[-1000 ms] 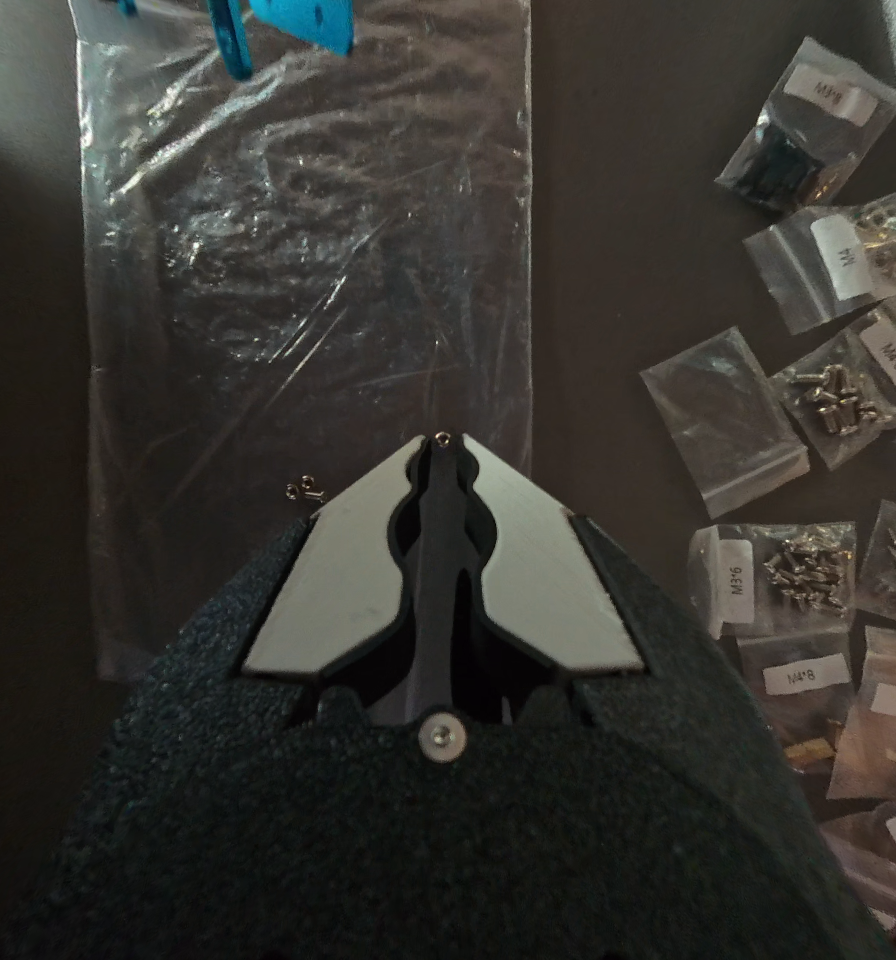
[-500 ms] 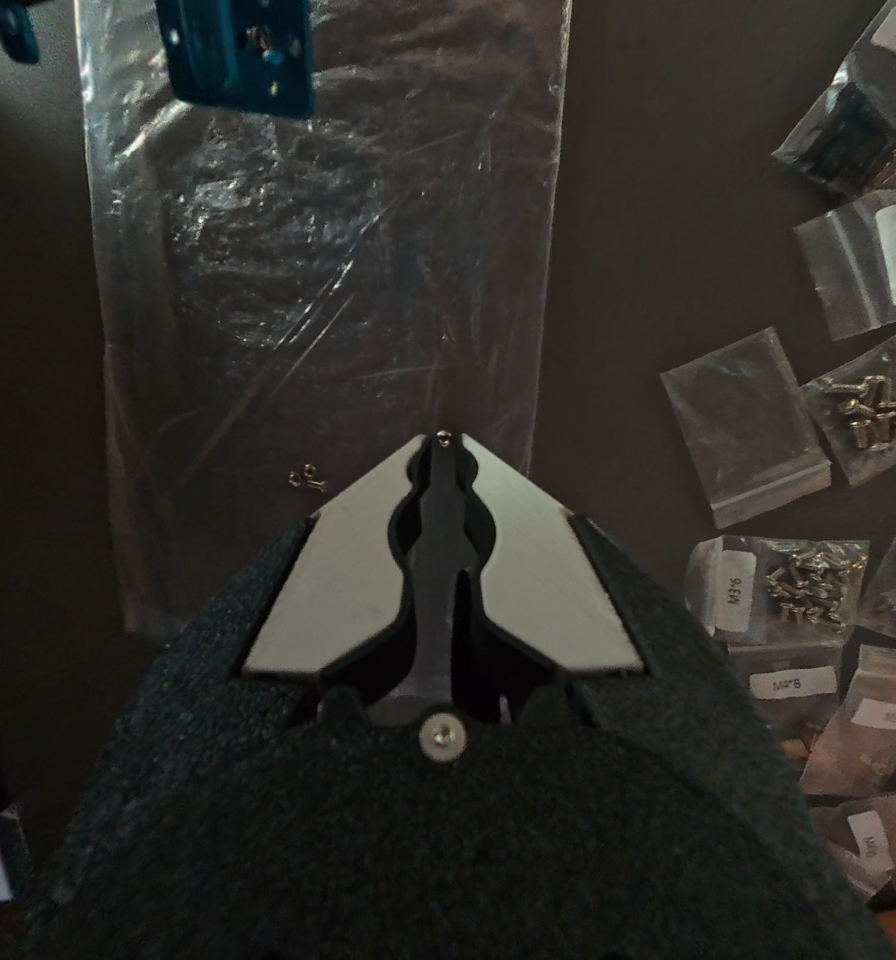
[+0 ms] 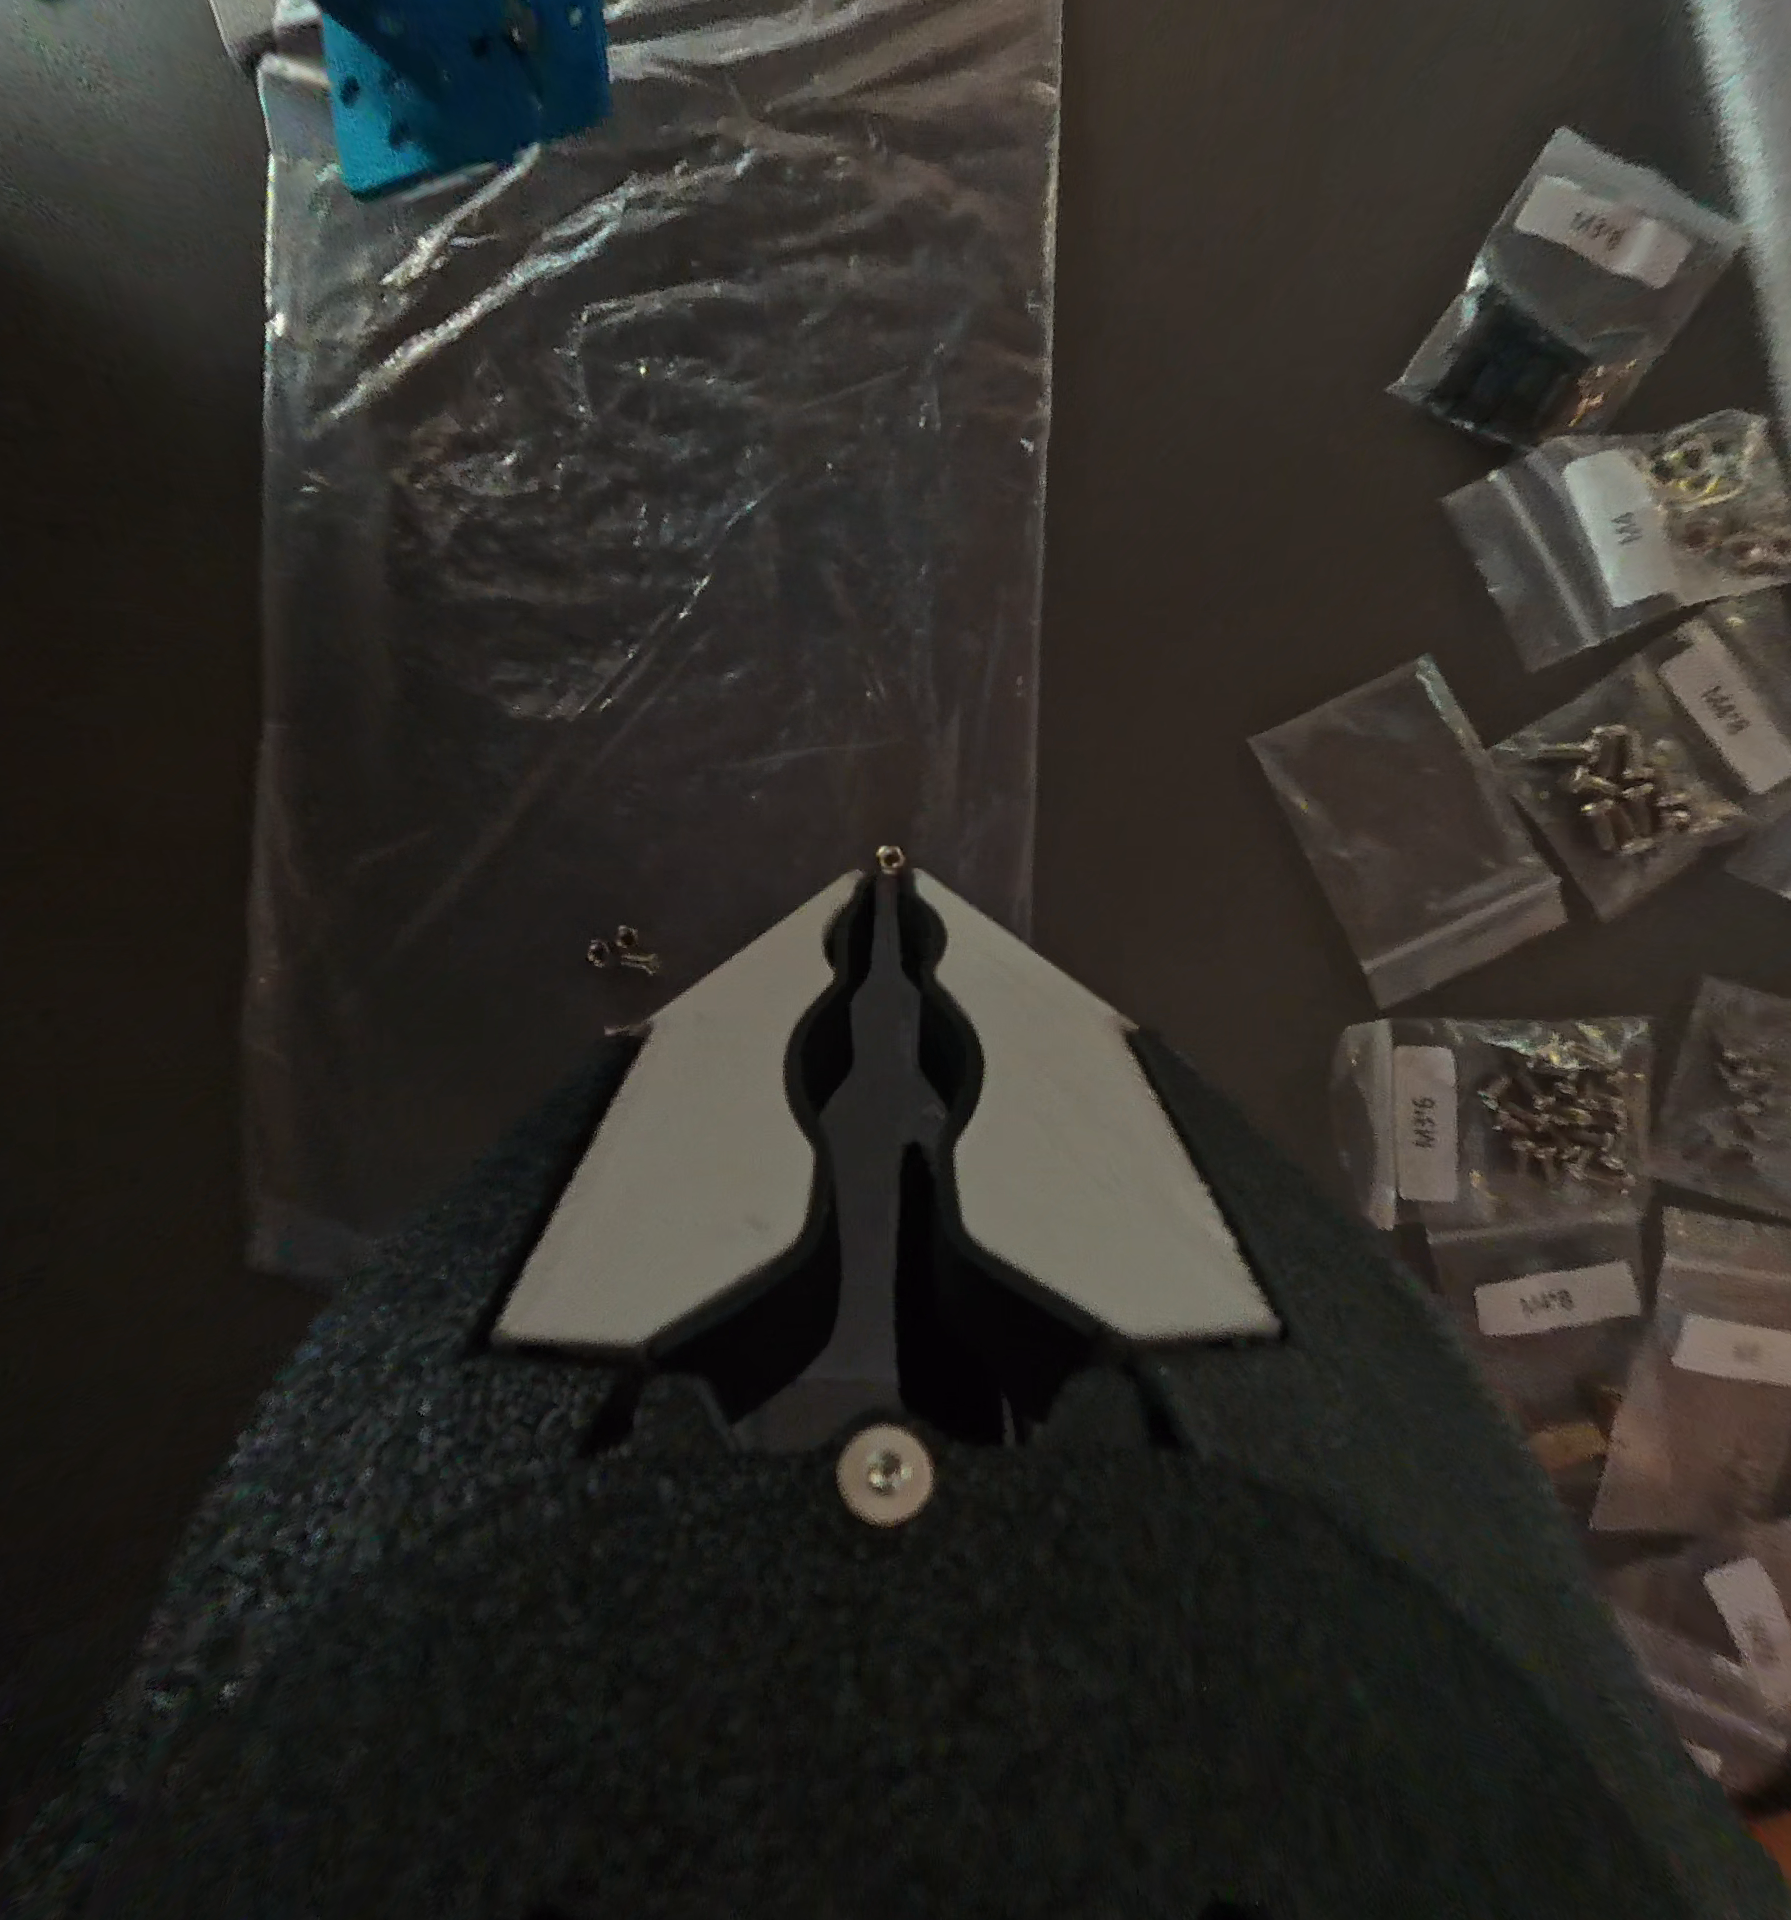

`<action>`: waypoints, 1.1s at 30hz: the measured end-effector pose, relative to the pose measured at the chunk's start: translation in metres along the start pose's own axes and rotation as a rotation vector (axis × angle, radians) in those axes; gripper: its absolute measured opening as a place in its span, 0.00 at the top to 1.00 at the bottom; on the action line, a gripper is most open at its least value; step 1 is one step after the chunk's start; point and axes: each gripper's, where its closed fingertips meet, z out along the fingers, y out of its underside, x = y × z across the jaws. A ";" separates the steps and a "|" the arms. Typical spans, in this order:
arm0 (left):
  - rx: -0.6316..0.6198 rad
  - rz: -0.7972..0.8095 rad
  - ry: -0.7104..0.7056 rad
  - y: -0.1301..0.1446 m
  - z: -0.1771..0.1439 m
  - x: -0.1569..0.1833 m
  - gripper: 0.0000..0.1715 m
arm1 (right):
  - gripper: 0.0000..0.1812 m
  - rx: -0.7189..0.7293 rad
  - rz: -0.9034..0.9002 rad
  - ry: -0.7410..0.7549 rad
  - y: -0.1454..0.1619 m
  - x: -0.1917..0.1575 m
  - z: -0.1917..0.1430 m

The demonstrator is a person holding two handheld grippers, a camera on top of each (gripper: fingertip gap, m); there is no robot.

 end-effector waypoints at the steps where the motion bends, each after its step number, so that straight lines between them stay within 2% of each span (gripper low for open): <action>1: 0.016 -0.012 0.028 0.000 0.000 0.003 0.77 | 0.96 -0.002 -0.016 0.017 -0.002 -0.002 0.001; 3: 0.042 -0.023 0.057 -0.001 -0.001 0.006 0.77 | 0.93 0.031 -0.021 0.001 -0.013 -0.013 0.001; 5: 0.056 -0.019 0.057 0.001 -0.001 0.005 0.77 | 0.92 0.187 -0.022 -0.032 -0.043 -0.028 -0.007; 7: 0.066 -0.028 0.069 0.002 -0.001 0.006 0.77 | 0.76 0.376 -0.012 -0.086 -0.075 -0.045 -0.018; 9: 0.069 -0.031 0.056 0.003 0.001 0.004 0.77 | 0.62 0.489 -0.004 -0.130 -0.095 -0.060 -0.019; 10: 0.064 -0.028 0.041 0.005 0.003 0.002 0.77 | 0.59 0.521 -0.011 -0.127 -0.100 -0.064 -0.017; 13: 0.036 -0.003 -0.049 0.011 0.009 -0.011 0.77 | 0.59 0.591 -0.042 -0.035 -0.111 -0.063 -0.009; 15: 0.017 0.032 -0.107 0.015 0.014 -0.018 0.77 | 0.60 0.588 -0.051 -0.015 -0.113 -0.063 -0.003; 17: 0.009 0.044 -0.133 0.018 0.016 -0.021 0.77 | 0.60 0.512 -0.060 -0.019 -0.104 -0.065 0.009; 20: -0.001 0.075 -0.181 0.020 0.018 -0.027 0.77 | 0.66 0.485 -0.092 -0.017 -0.100 -0.070 0.016; 27: -0.066 0.118 -0.203 0.029 0.015 -0.034 0.76 | 0.67 0.452 -0.056 -0.088 -0.093 -0.075 0.024; 33: -0.106 0.201 -0.336 0.029 0.005 -0.052 0.68 | 0.66 0.380 0.008 -0.129 -0.082 -0.072 0.032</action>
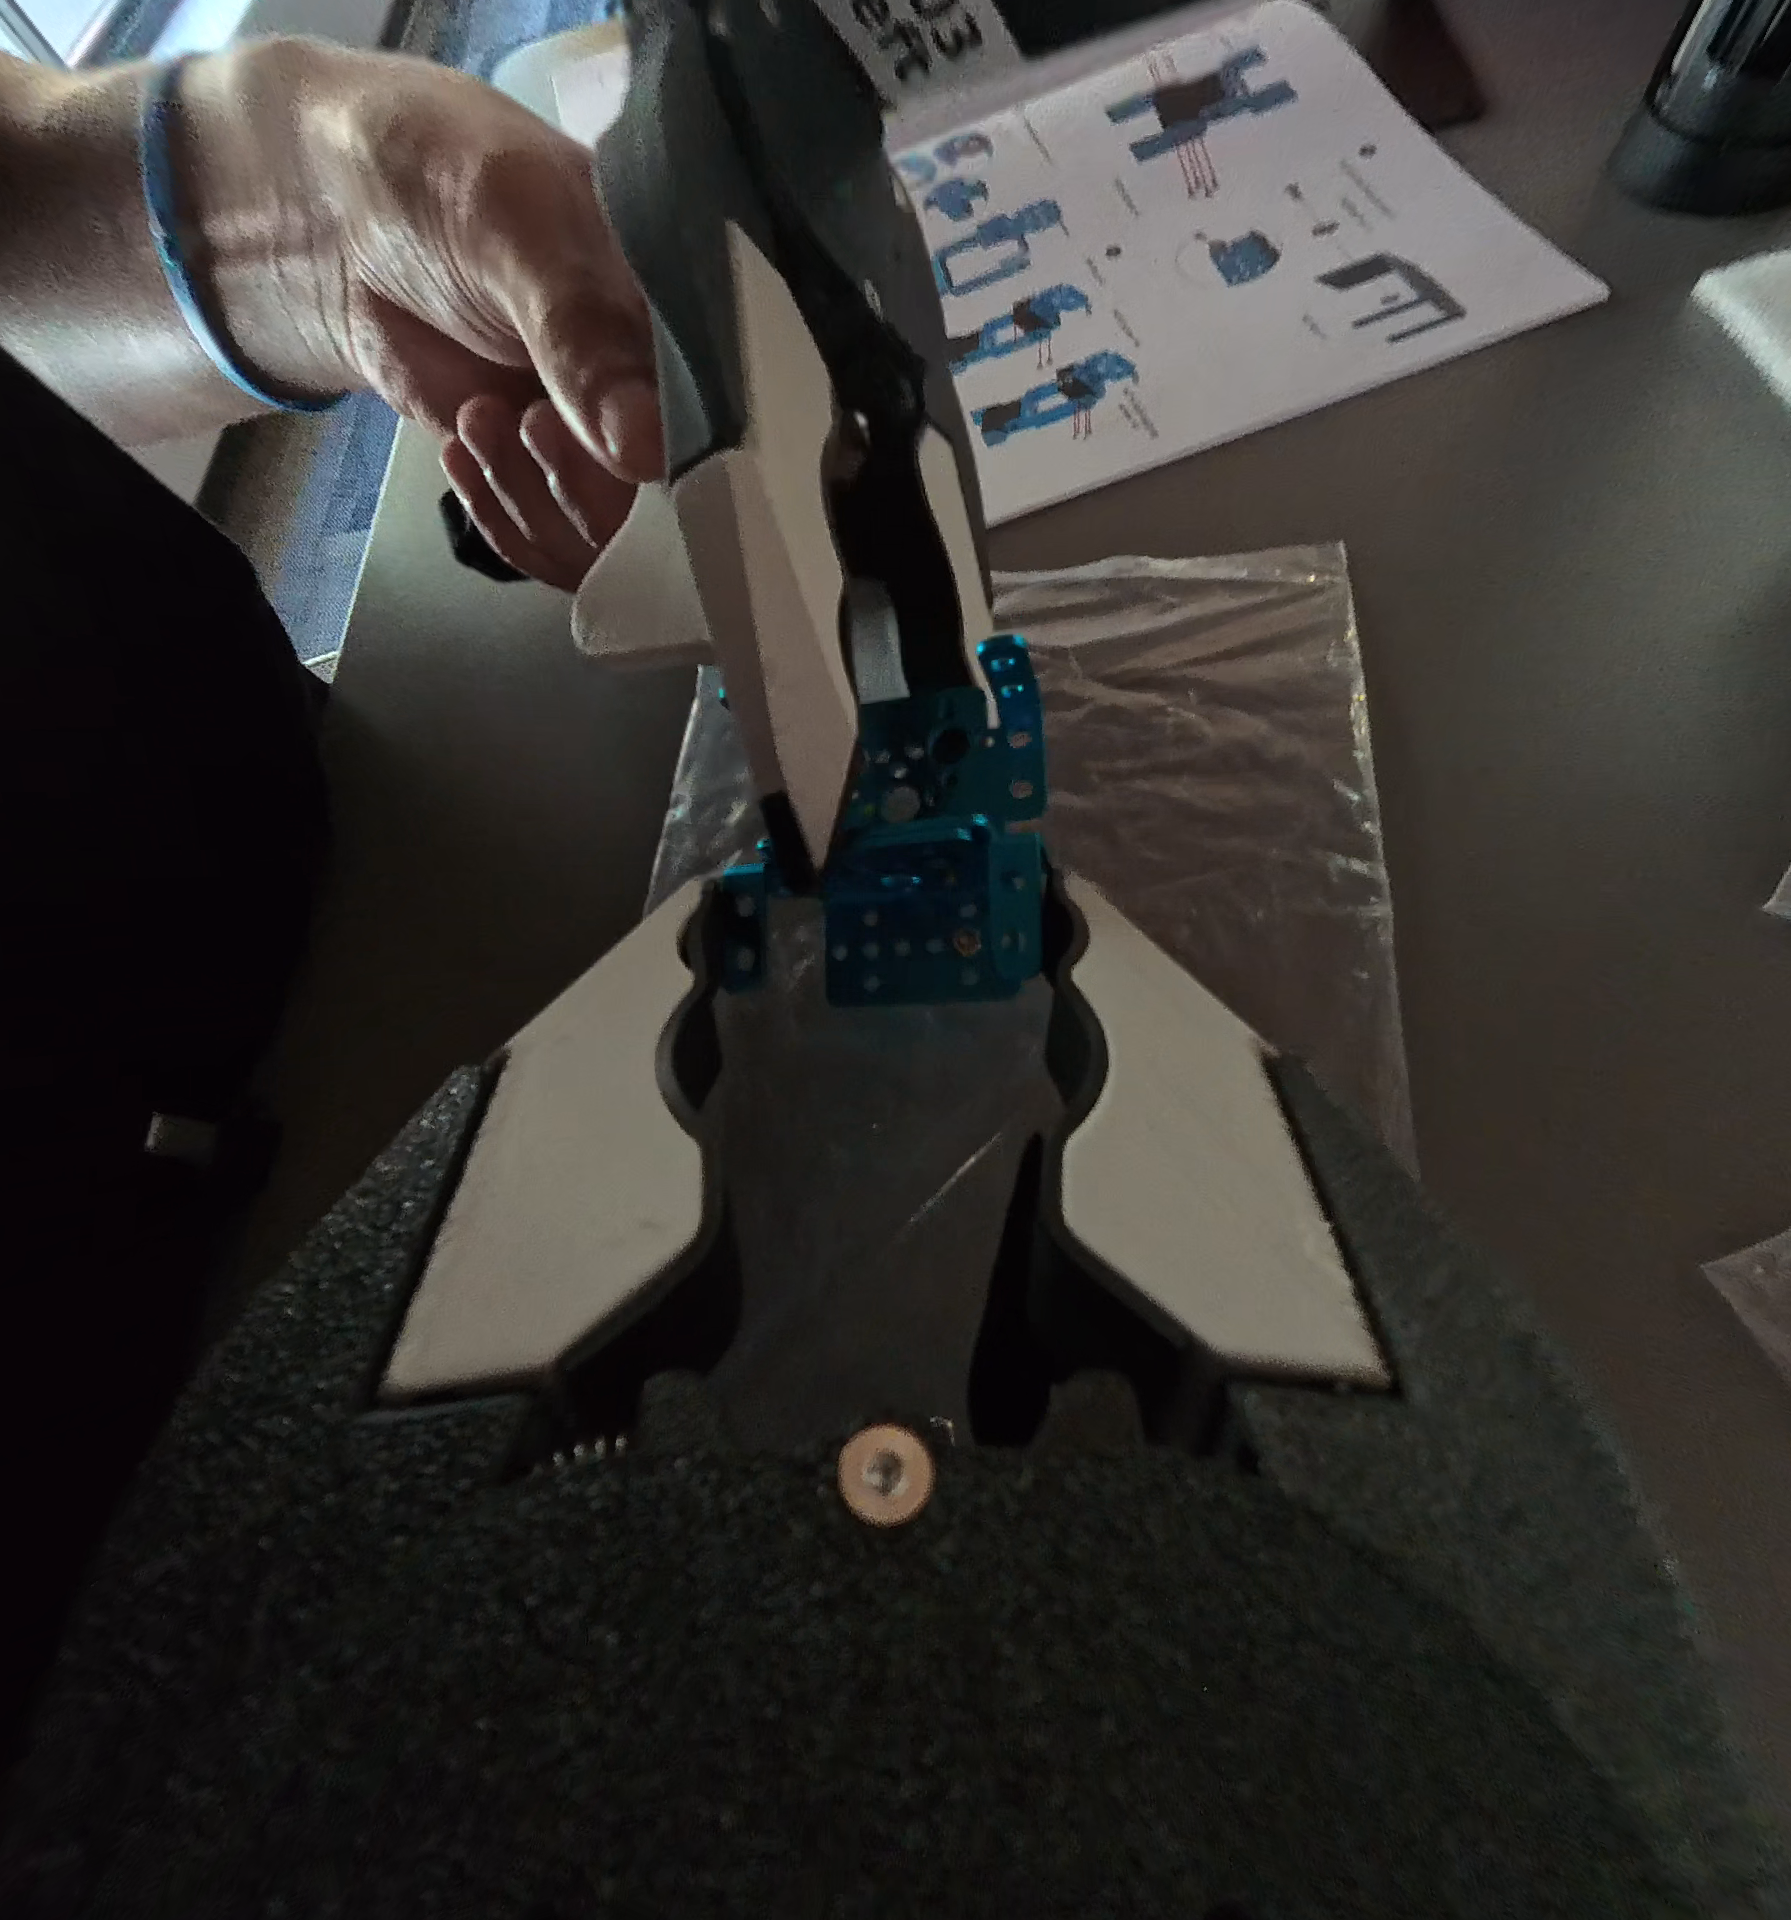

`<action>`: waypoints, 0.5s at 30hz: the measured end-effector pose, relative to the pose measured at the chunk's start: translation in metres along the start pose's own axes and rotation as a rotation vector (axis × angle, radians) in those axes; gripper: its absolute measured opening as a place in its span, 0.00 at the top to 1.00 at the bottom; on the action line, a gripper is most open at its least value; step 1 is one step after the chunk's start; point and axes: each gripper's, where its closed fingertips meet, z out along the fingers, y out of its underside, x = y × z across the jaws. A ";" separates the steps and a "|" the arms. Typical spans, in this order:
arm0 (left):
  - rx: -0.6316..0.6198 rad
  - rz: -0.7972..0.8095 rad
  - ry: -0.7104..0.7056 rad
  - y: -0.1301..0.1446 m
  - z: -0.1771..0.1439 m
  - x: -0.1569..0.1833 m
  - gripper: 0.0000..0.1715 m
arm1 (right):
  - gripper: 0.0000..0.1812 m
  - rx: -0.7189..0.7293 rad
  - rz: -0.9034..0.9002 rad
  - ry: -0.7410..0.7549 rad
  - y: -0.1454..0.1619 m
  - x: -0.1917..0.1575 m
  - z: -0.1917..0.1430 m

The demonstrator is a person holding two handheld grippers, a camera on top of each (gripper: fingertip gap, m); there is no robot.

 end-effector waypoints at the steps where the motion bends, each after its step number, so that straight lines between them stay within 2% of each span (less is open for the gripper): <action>1: -0.006 0.024 -0.030 0.001 -0.001 -0.003 0.68 | 0.66 -0.015 0.011 -0.003 0.003 0.000 0.001; 6: -0.028 0.138 -0.152 0.004 -0.007 -0.014 0.66 | 0.65 -0.094 0.064 -0.007 0.016 0.003 0.006; 12: -0.011 0.316 -0.298 0.003 -0.023 -0.024 0.66 | 0.65 -0.093 0.103 -0.034 0.015 0.002 0.005; 15: 0.034 0.373 -0.322 -0.002 -0.035 -0.023 0.66 | 0.60 -0.059 0.094 -0.024 0.010 0.005 -0.010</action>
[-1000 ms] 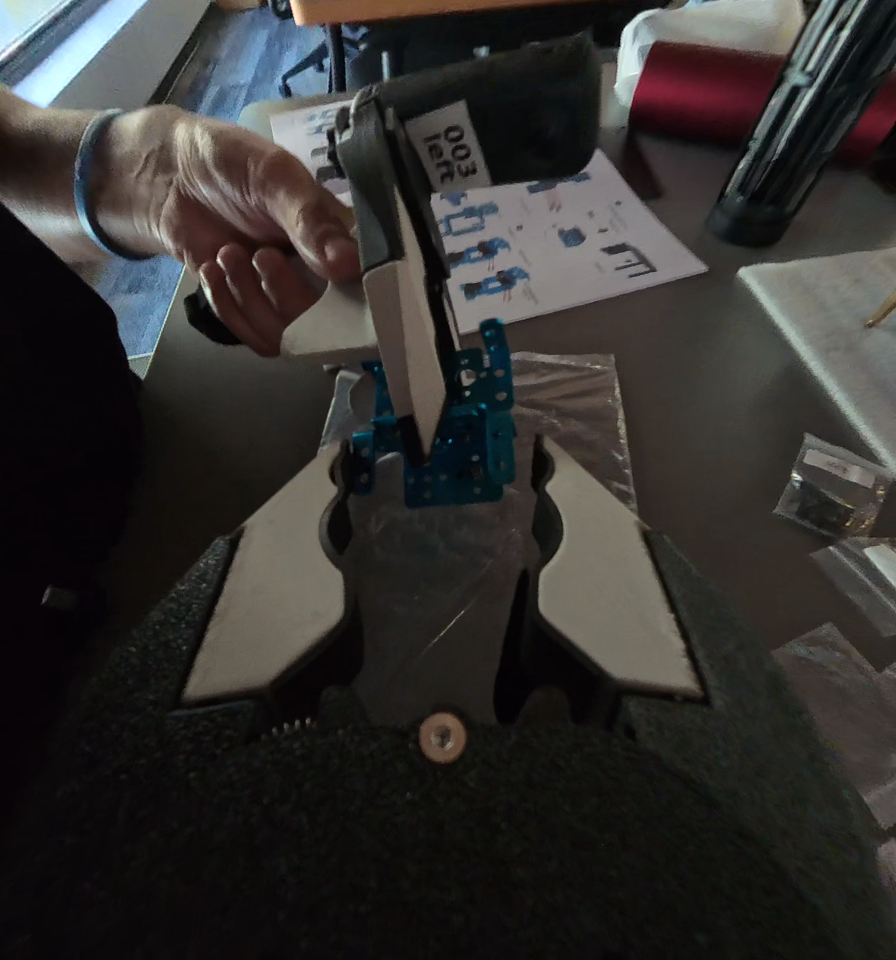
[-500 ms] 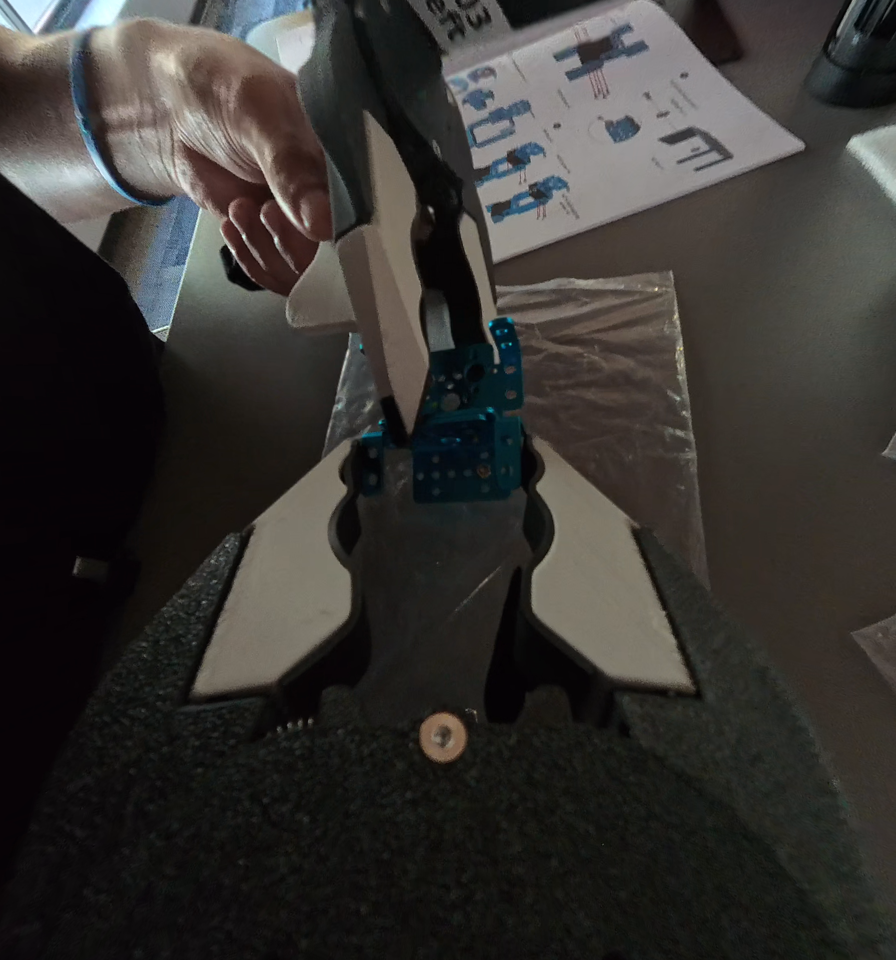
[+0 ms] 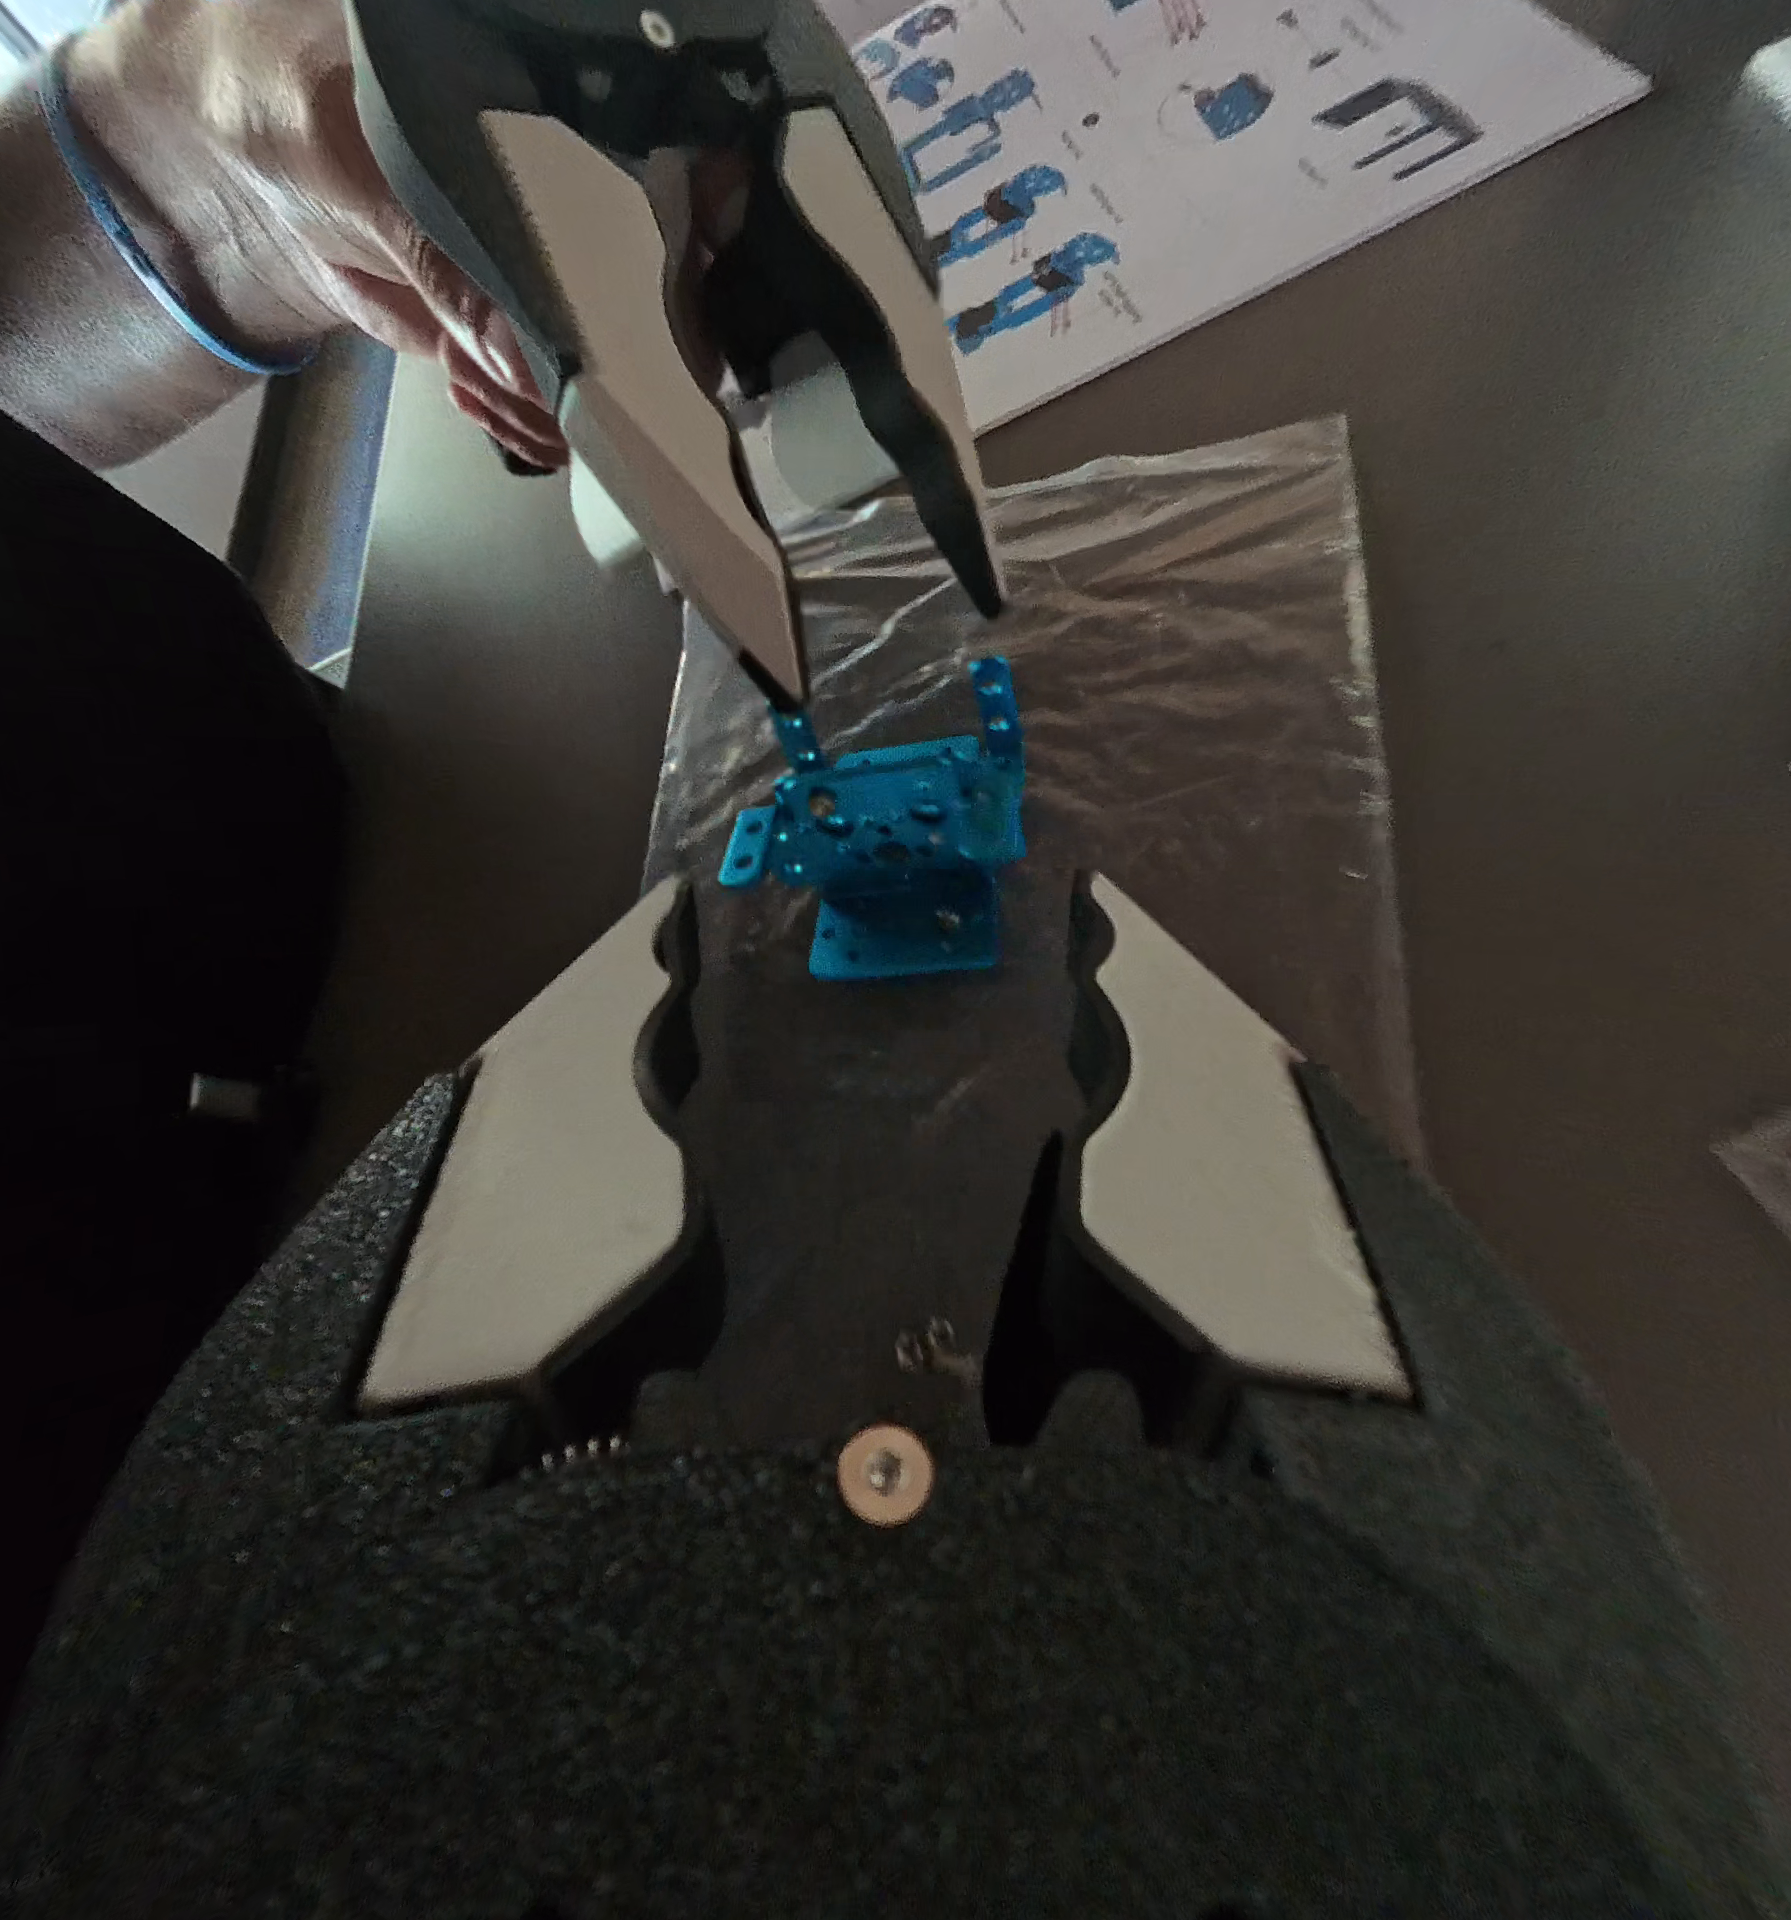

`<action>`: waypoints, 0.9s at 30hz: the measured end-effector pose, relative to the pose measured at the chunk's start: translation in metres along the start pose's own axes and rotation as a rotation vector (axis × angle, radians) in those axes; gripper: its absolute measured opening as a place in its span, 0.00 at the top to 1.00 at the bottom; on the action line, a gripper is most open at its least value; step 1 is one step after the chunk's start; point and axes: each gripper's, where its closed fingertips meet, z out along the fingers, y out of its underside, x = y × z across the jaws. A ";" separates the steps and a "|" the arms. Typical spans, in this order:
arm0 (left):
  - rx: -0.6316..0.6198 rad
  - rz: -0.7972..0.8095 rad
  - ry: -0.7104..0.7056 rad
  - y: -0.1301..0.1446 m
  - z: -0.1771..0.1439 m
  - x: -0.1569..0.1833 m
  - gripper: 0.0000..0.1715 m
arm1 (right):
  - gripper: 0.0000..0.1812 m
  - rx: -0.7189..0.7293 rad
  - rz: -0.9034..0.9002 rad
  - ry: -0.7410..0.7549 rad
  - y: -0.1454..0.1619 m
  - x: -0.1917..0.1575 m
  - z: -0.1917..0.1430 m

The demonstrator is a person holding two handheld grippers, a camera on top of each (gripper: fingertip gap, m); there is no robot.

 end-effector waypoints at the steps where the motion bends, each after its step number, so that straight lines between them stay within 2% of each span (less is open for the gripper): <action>1: 0.018 0.002 0.004 -0.001 -0.004 0.001 0.67 | 0.61 0.005 -0.009 0.029 0.001 0.006 -0.011; 4: 0.056 0.026 0.004 -0.002 -0.016 0.002 0.66 | 0.75 -0.052 -0.037 0.133 0.017 0.030 -0.049; 7: 0.040 0.164 -0.017 -0.002 -0.023 0.001 0.67 | 0.86 -0.154 -0.099 0.190 0.038 0.051 -0.072; 8: 0.030 0.234 -0.031 -0.006 -0.025 -0.001 0.68 | 0.90 -0.186 -0.101 0.185 0.044 0.057 -0.075; 10: 0.016 0.391 -0.050 -0.019 -0.026 -0.005 0.69 | 0.90 -0.258 -0.094 0.159 0.052 0.063 -0.074; 13: -0.056 0.565 -0.034 -0.026 -0.016 -0.013 0.72 | 0.93 -0.242 -0.138 0.150 0.047 0.071 -0.062; 17: -0.166 0.634 0.062 -0.009 0.005 -0.015 0.75 | 0.91 -0.137 -0.109 0.157 0.037 0.066 -0.053; 20: -0.111 0.619 0.095 -0.006 0.013 -0.013 0.80 | 0.83 -0.032 -0.088 0.134 0.024 0.050 -0.049; 23: -0.069 0.608 0.044 -0.009 0.011 -0.019 0.85 | 0.73 0.008 -0.158 0.094 0.007 0.023 -0.034; 25: -0.012 0.668 0.052 -0.012 0.005 -0.009 0.93 | 0.67 0.039 -0.194 0.077 -0.005 0.006 -0.021; 27: -0.007 0.693 0.035 -0.012 0.004 -0.008 0.95 | 0.61 0.022 -0.190 0.084 -0.008 -0.002 -0.010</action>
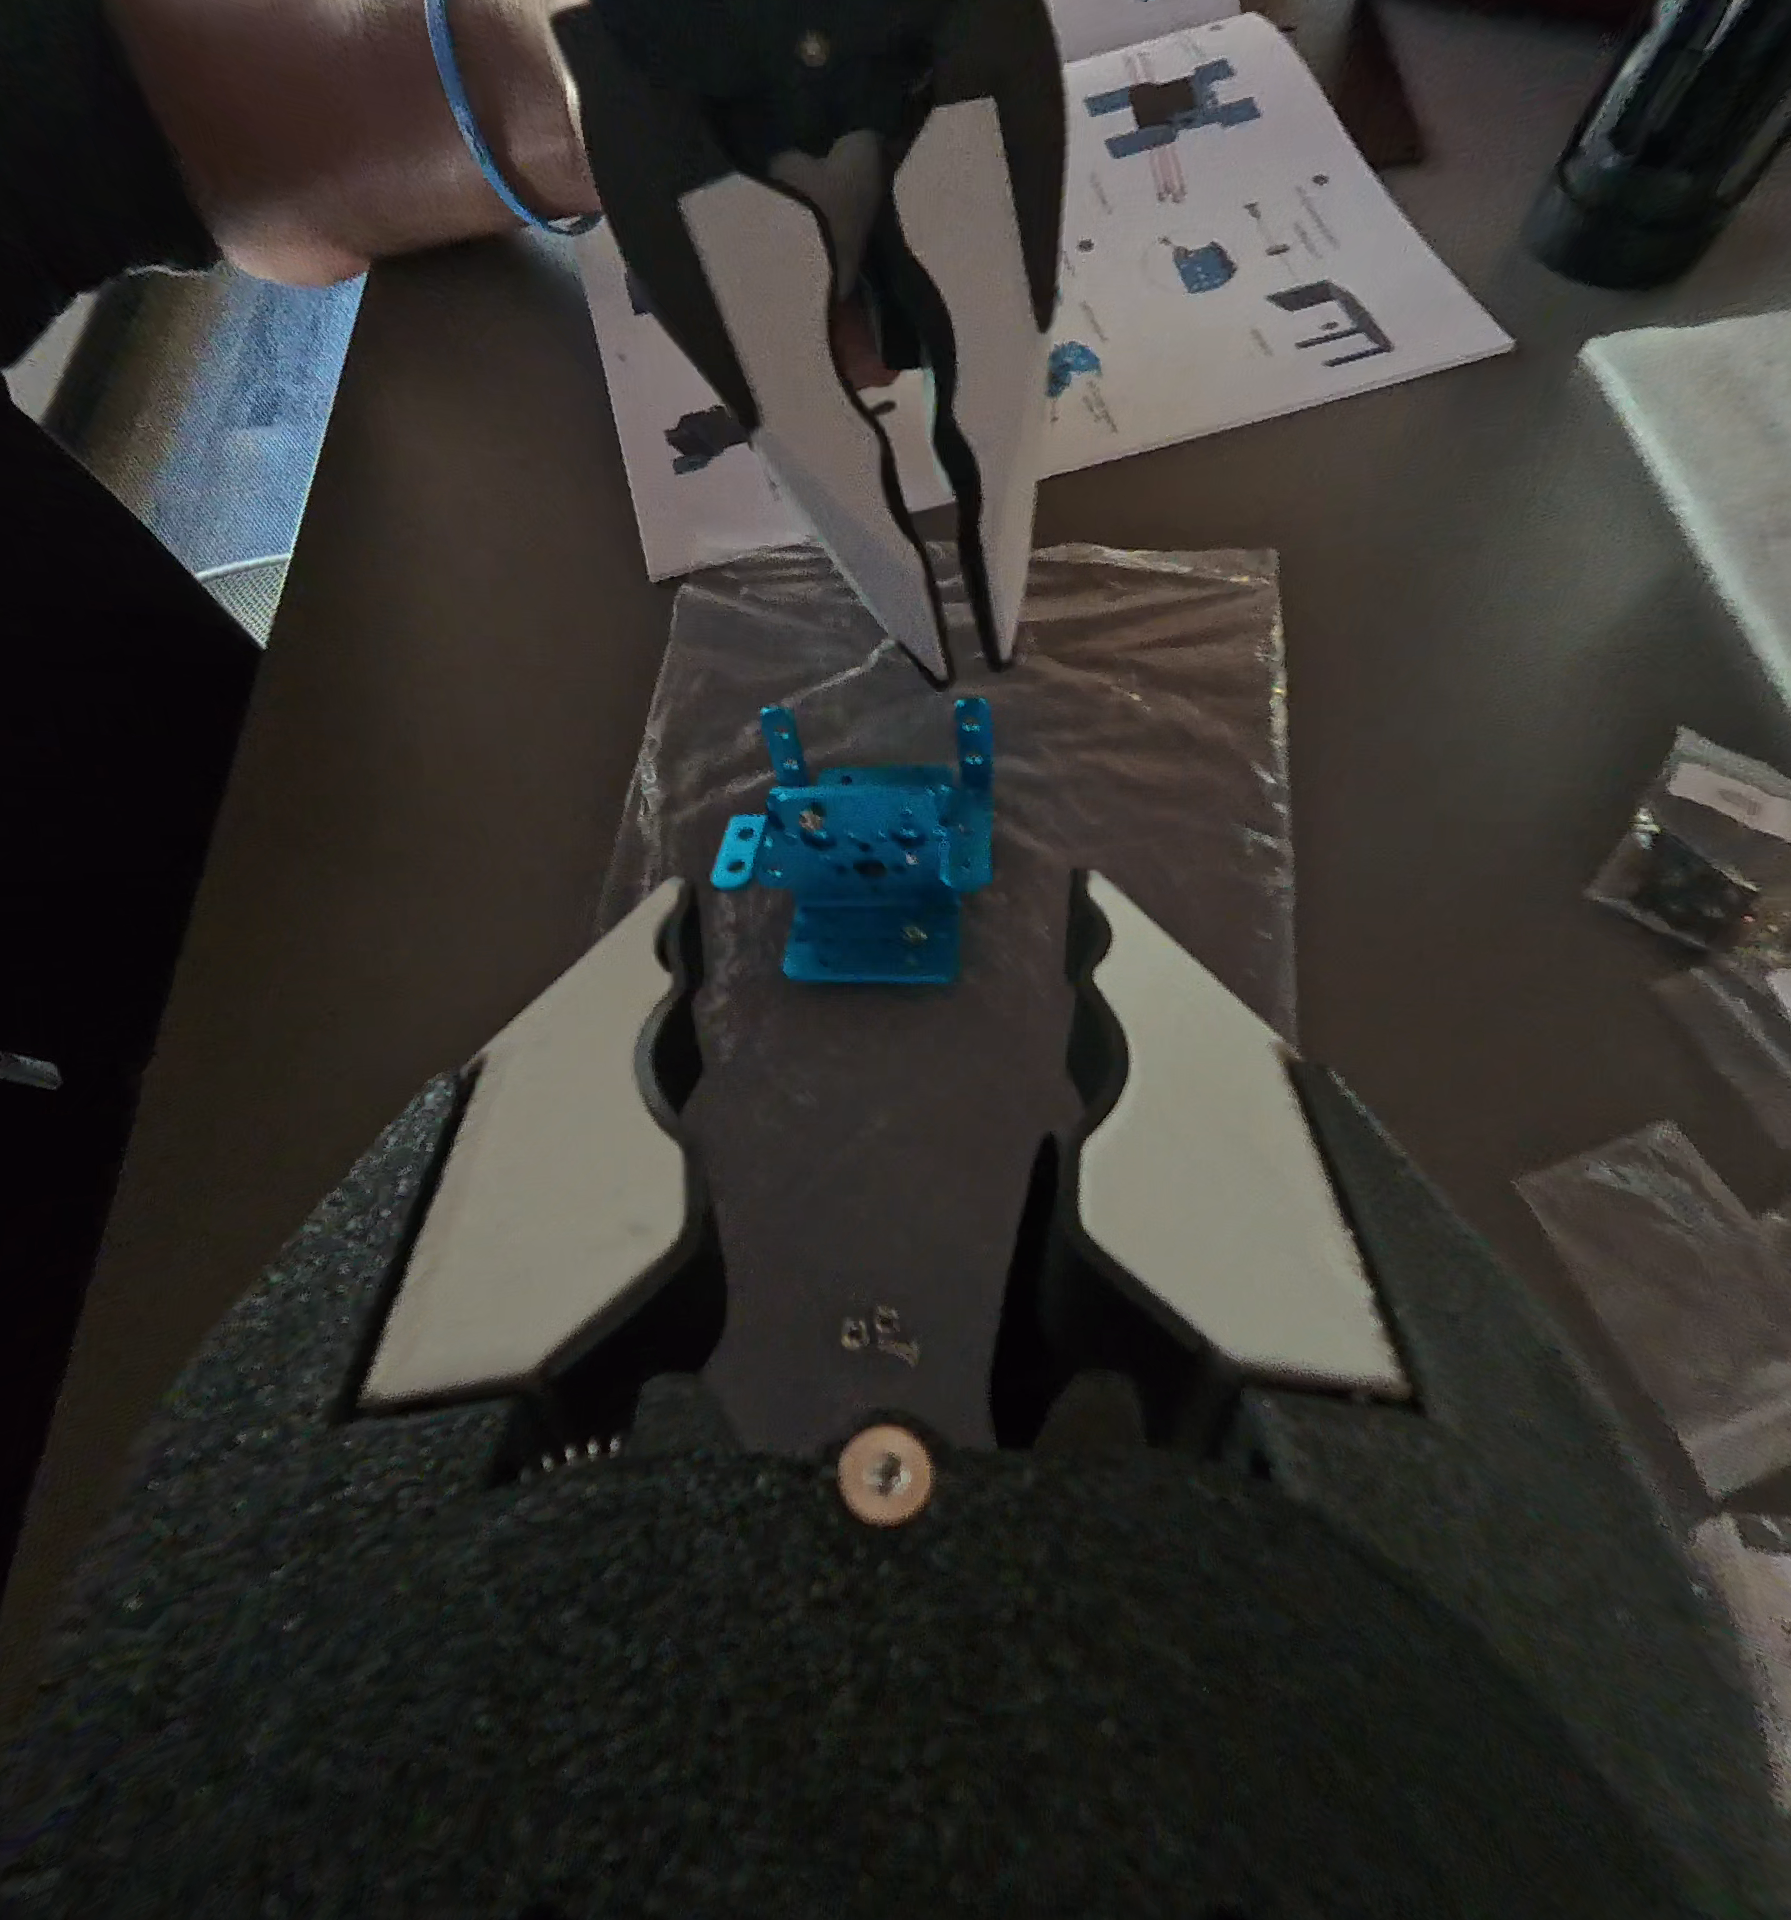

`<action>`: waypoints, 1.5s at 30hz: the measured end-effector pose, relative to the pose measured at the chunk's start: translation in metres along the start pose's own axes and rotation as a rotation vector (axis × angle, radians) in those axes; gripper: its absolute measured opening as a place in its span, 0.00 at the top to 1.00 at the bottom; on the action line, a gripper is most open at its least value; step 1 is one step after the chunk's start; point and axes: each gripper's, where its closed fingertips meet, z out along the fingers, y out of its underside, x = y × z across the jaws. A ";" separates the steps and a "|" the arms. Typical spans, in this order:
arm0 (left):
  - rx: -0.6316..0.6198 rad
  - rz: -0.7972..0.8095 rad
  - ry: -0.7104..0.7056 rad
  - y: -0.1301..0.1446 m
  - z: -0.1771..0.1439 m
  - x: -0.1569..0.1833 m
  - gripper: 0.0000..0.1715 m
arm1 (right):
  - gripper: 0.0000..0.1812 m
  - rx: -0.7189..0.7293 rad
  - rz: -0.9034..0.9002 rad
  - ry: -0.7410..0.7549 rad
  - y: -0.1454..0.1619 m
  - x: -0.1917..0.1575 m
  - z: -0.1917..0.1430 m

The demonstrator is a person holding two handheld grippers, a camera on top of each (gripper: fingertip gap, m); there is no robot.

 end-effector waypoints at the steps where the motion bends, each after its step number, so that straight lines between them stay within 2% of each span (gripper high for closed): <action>1: -0.005 0.010 -0.022 0.001 0.001 -0.002 0.95 | 0.60 -0.012 -0.015 0.009 -0.001 -0.004 0.005; 4: 0.001 0.041 -0.032 0.000 -0.001 0.003 0.97 | 0.58 -0.089 -0.058 0.092 0.007 -0.001 0.018; 9: 0.013 -0.032 0.094 -0.007 0.003 0.024 0.97 | 0.60 -0.129 -0.045 0.095 0.017 -0.001 0.025; 10: -0.001 -0.045 0.123 -0.005 0.006 0.029 0.95 | 0.61 -0.129 -0.036 0.084 0.018 -0.002 0.024; 12: -0.089 -0.044 0.171 0.004 0.011 0.039 0.84 | 0.57 -0.139 -0.029 0.066 0.021 -0.004 0.023; 15: -0.161 0.096 0.087 0.011 0.015 0.034 0.83 | 0.56 -0.157 -0.047 0.061 0.028 -0.006 0.018; 17: -0.177 0.115 0.135 0.011 0.016 0.040 0.81 | 0.55 -0.177 -0.022 0.019 0.035 -0.011 0.017; 19: -0.201 0.080 0.212 0.010 0.018 0.046 0.73 | 0.55 -0.178 -0.013 0.001 0.038 -0.014 0.016; 25: -0.159 0.029 0.346 -0.002 0.019 0.051 0.72 | 0.55 -0.159 0.009 -0.051 0.035 -0.024 0.021; 39: -0.096 0.067 0.351 -0.006 0.026 0.062 0.71 | 0.56 -0.169 0.016 -0.069 0.037 -0.026 0.030; 45: -0.100 0.084 0.325 -0.003 0.023 0.059 0.66 | 0.57 -0.160 -0.008 -0.014 0.032 -0.017 0.019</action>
